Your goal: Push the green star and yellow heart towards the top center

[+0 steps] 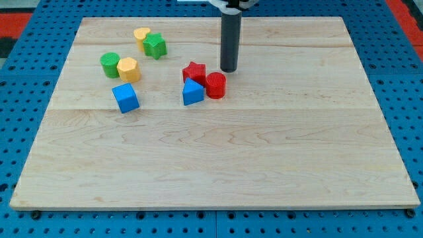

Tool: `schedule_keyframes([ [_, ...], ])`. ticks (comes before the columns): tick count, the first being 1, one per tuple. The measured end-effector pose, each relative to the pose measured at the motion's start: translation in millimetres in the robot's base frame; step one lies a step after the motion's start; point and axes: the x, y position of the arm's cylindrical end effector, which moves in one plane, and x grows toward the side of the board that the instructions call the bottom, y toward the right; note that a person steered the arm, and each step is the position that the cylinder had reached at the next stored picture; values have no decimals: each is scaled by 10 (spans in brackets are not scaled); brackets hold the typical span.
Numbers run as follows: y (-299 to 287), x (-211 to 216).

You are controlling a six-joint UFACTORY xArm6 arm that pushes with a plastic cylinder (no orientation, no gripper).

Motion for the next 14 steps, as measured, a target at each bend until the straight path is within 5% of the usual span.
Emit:
schedule_keyframes([
  [1, -32, -134],
  [5, -1721, -165],
  [9, -1167, -588],
  [10, -1171, -162],
  [11, -1780, -6],
  [14, -1175, -513],
])
